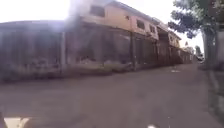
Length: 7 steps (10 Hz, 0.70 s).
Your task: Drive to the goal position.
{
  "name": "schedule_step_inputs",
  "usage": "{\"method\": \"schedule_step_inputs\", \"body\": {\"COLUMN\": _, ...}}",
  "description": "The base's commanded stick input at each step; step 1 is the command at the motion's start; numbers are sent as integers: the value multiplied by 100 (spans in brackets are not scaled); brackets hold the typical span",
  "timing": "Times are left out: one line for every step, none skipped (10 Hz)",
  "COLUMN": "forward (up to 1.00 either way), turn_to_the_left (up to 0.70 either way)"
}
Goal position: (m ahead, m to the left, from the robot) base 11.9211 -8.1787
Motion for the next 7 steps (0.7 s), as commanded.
{"method": "schedule_step_inputs", "body": {"forward": 100, "turn_to_the_left": -27}}
{"method": "schedule_step_inputs", "body": {"forward": 100, "turn_to_the_left": -14}}
{"method": "schedule_step_inputs", "body": {"forward": 100, "turn_to_the_left": 0}}
{"method": "schedule_step_inputs", "body": {"forward": 100, "turn_to_the_left": 0}}
{"method": "schedule_step_inputs", "body": {"forward": 100, "turn_to_the_left": 0}}
{"method": "schedule_step_inputs", "body": {"forward": 100, "turn_to_the_left": 0}}
{"method": "schedule_step_inputs", "body": {"forward": 100, "turn_to_the_left": 0}}
